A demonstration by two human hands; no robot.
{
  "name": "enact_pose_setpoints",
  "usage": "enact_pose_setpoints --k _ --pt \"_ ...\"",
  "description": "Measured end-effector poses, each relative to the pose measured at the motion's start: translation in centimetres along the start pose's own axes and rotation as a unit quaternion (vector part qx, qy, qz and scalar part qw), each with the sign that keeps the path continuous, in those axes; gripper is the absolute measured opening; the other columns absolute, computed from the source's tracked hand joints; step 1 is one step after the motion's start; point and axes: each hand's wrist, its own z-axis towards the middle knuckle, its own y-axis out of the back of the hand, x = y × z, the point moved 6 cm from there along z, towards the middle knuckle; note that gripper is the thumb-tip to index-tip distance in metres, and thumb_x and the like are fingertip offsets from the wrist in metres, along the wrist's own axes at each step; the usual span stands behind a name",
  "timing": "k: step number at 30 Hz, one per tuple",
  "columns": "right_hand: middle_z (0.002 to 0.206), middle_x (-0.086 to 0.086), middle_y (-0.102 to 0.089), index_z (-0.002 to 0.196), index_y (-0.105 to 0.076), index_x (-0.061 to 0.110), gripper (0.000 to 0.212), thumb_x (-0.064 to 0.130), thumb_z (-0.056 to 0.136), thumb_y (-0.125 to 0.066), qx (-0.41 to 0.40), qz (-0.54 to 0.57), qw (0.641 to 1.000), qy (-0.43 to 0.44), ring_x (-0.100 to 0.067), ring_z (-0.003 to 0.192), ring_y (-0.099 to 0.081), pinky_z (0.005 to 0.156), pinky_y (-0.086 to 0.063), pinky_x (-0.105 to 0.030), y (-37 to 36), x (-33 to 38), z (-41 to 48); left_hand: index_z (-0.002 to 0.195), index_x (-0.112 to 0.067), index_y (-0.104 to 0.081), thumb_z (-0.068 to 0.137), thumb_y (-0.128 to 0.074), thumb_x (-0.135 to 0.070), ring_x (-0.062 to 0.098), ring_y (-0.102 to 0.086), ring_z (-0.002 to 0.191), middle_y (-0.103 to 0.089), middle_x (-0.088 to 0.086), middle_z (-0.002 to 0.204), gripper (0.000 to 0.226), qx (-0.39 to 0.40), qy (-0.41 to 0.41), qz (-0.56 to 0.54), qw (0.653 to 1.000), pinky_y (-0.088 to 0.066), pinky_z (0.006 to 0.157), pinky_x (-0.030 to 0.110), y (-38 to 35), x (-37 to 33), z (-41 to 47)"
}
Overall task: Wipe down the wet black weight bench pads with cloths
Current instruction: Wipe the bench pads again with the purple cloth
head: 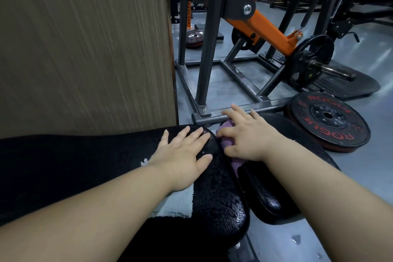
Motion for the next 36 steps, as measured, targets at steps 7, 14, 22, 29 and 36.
enact_pose_setpoints --k 7,14,22,29,36 --pt "0.16 0.007 0.01 0.134 -0.038 0.05 0.065 0.054 0.072 -0.058 0.105 -0.047 0.993 0.001 -0.02 0.145 0.019 0.117 -0.001 -0.056 -0.1 0.4 -2.7 0.154 -0.038 0.002 0.101 -0.019 -0.054 0.009 0.016 0.148 0.011 -0.018 0.161 0.06 -0.002 -0.006 -0.008 1.0 0.013 0.118 0.052 0.1 0.0 -0.1" --pt "0.159 0.009 0.015 0.132 -0.036 0.057 0.061 0.056 0.074 -0.056 0.116 -0.058 0.991 -0.015 -0.022 0.145 0.021 0.116 0.001 -0.057 0.5 0.3 -0.8 0.154 -0.038 0.001 0.1 -0.019 -0.055 0.01 0.015 0.148 0.01 -0.018 0.161 0.06 -0.007 -0.009 -0.006 1.0 0.011 0.118 0.053 0.0 0.2 -0.1" --pt "0.159 0.01 0.016 0.132 -0.033 0.056 0.062 0.052 0.075 -0.056 0.119 -0.013 0.992 -0.036 -0.022 0.145 0.02 0.117 0.0 -0.055 0.0 0.0 -1.7 0.155 -0.037 0.002 0.101 -0.019 -0.054 0.01 0.016 0.148 0.01 -0.018 0.161 0.061 -0.005 -0.012 -0.005 1.0 0.011 0.118 0.053 0.1 0.1 -0.2" --pt "0.158 0.013 0.019 0.126 -0.034 0.058 0.058 0.059 0.073 -0.057 0.104 0.007 0.994 -0.016 -0.02 0.146 0.019 0.118 -0.002 -0.052 -0.8 -0.2 -5.1 0.154 -0.036 0.004 0.102 -0.016 -0.051 0.011 0.017 0.148 0.012 -0.017 0.161 0.058 0.001 -0.014 -0.003 1.0 0.011 0.118 0.054 0.1 0.1 0.0" --pt "0.159 0.008 0.017 0.131 -0.034 0.057 0.057 0.051 0.078 -0.054 0.091 -0.013 0.995 -0.045 -0.024 0.146 0.019 0.116 -0.001 -0.058 -0.3 -1.0 2.5 0.154 -0.037 0.003 0.101 -0.017 -0.053 0.01 0.016 0.148 0.01 -0.018 0.161 0.06 -0.01 -0.012 -0.002 1.0 0.011 0.118 0.052 0.0 0.2 -0.1"
